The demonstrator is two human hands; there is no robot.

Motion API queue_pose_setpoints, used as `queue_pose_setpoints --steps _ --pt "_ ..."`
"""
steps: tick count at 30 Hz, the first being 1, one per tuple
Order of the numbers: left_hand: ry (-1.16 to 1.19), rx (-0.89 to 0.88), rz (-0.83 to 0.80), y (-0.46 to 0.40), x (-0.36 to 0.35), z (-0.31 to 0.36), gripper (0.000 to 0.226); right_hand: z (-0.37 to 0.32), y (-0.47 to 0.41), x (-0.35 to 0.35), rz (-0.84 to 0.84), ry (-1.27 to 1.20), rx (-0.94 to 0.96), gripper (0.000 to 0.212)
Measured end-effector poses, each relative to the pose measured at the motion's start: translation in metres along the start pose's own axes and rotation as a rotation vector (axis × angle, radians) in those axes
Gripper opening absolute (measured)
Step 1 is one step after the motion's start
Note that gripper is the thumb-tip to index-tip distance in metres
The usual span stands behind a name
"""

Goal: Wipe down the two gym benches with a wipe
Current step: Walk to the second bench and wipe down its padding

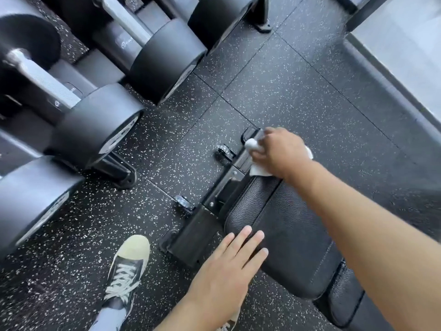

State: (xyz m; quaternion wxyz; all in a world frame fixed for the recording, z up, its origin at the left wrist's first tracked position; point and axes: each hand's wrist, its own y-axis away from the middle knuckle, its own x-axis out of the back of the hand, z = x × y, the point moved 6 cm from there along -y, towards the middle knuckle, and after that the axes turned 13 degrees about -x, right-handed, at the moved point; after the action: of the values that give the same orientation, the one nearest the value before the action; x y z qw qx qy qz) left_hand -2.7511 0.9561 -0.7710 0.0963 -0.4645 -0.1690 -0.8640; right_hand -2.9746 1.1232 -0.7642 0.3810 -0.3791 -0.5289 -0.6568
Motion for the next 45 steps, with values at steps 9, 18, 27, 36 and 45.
queue_pose_setpoints --steps 9,18,27,36,45 --pt "-0.058 -0.024 0.035 -0.003 0.001 0.003 0.076 -0.068 0.065 -0.021 -0.002 -0.075 0.53 0.04" --pt "-0.095 -0.035 0.109 -0.022 0.014 -0.012 0.076 0.085 0.082 -0.046 0.432 -0.641 -0.294 0.035" --pt "-0.164 -0.176 0.168 -0.147 0.055 -0.035 0.059 0.104 0.233 -0.123 0.512 -0.601 -0.204 0.028" --pt "-0.296 -0.366 -0.009 -0.25 0.054 -0.012 0.062 0.2 0.149 -0.102 0.544 -0.74 -0.712 0.025" --pt "-0.287 -0.382 -0.029 -0.253 0.055 -0.011 0.069 0.126 0.262 -0.135 0.557 -0.75 -0.727 0.026"
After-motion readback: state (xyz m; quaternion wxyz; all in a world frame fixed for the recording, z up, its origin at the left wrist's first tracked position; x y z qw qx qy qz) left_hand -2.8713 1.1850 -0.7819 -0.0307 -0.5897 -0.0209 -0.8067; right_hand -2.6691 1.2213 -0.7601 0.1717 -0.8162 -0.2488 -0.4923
